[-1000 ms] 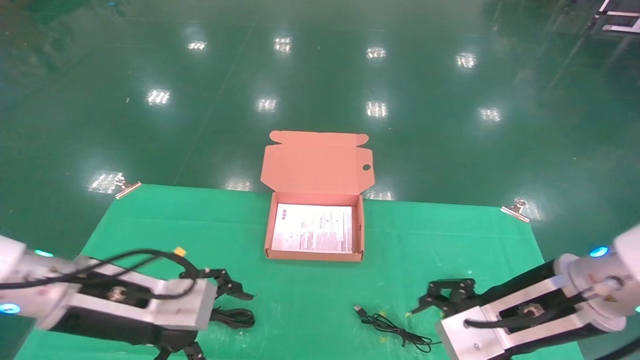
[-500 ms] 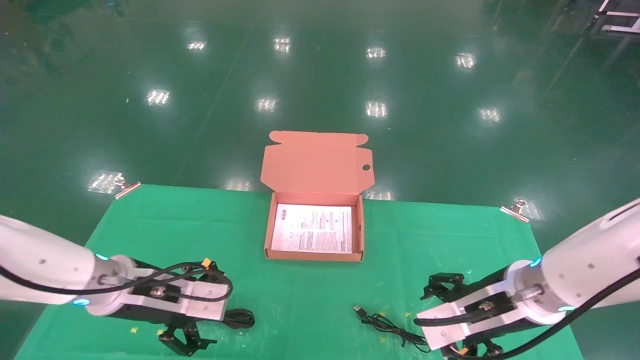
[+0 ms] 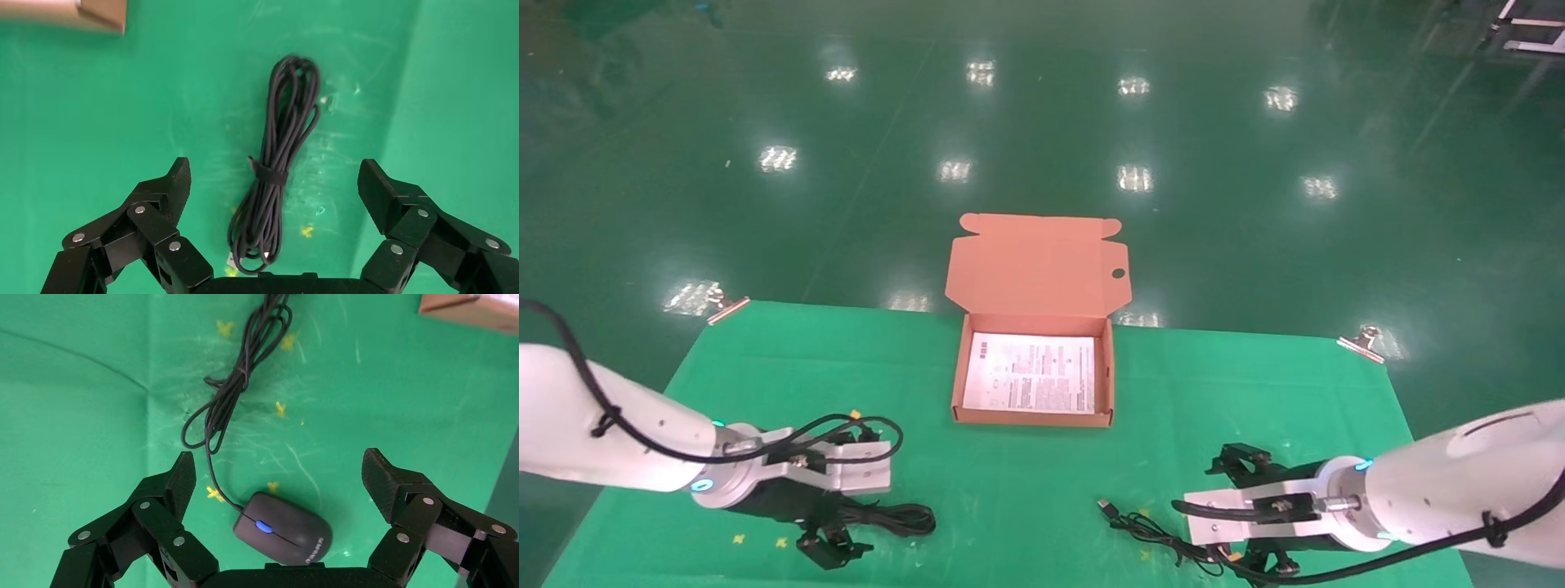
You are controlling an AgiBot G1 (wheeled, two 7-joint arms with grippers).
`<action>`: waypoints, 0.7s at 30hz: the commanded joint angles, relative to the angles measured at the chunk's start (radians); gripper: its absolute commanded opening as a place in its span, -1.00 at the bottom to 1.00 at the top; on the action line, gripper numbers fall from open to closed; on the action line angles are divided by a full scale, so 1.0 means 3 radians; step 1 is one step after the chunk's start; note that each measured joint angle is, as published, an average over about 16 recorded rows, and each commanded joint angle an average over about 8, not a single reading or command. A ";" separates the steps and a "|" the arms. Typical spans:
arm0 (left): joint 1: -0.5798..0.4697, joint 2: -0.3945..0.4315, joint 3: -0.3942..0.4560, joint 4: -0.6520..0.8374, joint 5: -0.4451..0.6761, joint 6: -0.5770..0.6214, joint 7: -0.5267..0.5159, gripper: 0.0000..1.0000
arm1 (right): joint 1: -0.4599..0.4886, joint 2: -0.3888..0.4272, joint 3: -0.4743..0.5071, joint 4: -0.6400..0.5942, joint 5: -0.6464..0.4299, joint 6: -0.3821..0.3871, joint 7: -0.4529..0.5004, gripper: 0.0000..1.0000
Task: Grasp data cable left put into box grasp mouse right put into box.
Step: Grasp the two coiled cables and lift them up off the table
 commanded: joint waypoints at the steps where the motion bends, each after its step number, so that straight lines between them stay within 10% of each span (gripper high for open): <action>1: -0.0005 0.0057 -0.0001 0.0181 0.0006 -0.0032 -0.0024 1.00 | -0.0076 -0.0006 -0.0007 -0.0012 -0.0078 0.0098 0.0090 1.00; 21: -0.0250 0.0578 -0.0025 0.1754 -0.0075 -0.0374 0.0692 1.00 | -0.0090 -0.0611 0.0093 -0.1354 0.0414 0.0281 -0.0393 1.00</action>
